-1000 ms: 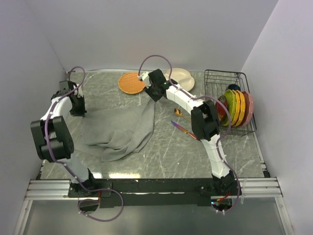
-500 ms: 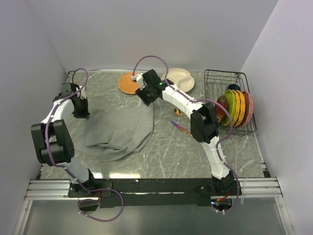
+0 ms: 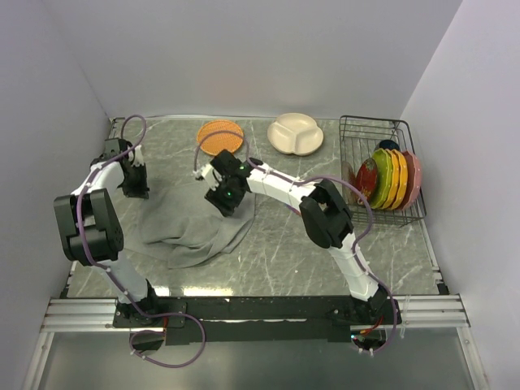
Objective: Fold the napkin into a case and place the utensils inside
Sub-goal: Pick up the crumpled napkin from the center of the board.
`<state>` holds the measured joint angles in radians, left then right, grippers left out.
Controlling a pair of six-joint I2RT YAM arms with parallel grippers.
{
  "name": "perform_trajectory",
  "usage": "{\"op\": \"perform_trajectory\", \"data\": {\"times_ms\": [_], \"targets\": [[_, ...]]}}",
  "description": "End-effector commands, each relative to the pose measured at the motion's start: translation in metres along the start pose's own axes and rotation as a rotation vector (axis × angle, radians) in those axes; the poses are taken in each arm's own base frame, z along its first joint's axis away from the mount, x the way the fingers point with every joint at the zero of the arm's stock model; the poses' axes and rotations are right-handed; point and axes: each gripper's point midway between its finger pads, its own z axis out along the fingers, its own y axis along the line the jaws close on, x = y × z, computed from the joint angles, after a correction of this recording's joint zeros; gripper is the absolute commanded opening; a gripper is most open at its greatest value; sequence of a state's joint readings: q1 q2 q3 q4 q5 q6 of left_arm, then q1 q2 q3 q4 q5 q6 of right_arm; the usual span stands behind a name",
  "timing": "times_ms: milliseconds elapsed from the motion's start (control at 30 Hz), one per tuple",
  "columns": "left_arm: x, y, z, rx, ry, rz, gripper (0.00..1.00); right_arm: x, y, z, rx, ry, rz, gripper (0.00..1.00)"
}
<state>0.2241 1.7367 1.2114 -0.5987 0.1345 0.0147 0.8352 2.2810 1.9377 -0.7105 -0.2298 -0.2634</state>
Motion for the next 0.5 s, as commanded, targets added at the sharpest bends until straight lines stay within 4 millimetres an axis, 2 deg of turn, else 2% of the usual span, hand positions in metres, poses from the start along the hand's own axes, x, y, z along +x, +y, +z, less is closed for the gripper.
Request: {"op": "perform_trajectory", "data": {"times_ms": [0,167,233,267,300,367,400,433,467], "targets": [[-0.023,0.004,-0.005,0.003,-0.052,-0.013,0.01,0.031,0.000,0.015,-0.003,0.067,-0.005,0.59],[-0.025,0.012,-0.001,-0.016,-0.039,-0.020,0.01,0.053,-0.008,0.017,0.056,0.135,-0.056,0.58],[-0.029,0.021,-0.002,-0.033,-0.046,-0.015,0.01,0.064,-0.011,0.010,0.074,0.171,-0.075,0.55],[-0.028,0.024,-0.001,-0.037,-0.037,-0.012,0.01,0.062,-0.017,-0.001,0.101,0.168,-0.098,0.54],[-0.029,0.030,-0.002,-0.053,-0.038,-0.001,0.01,0.076,-0.020,-0.005,0.104,0.195,-0.099,0.46],[-0.034,0.042,-0.005,-0.069,-0.046,-0.002,0.01,0.078,-0.026,-0.022,0.120,0.186,-0.121,0.28],[-0.036,0.047,-0.006,-0.077,-0.047,0.010,0.01,0.092,-0.026,-0.024,0.115,0.217,-0.120,0.08],[-0.038,0.049,-0.008,-0.083,-0.053,0.016,0.01,0.097,-0.032,-0.030,0.120,0.224,-0.110,0.00],[-0.039,0.054,-0.009,-0.088,-0.053,0.011,0.01,0.100,-0.035,-0.037,0.121,0.226,-0.112,0.00]]}}
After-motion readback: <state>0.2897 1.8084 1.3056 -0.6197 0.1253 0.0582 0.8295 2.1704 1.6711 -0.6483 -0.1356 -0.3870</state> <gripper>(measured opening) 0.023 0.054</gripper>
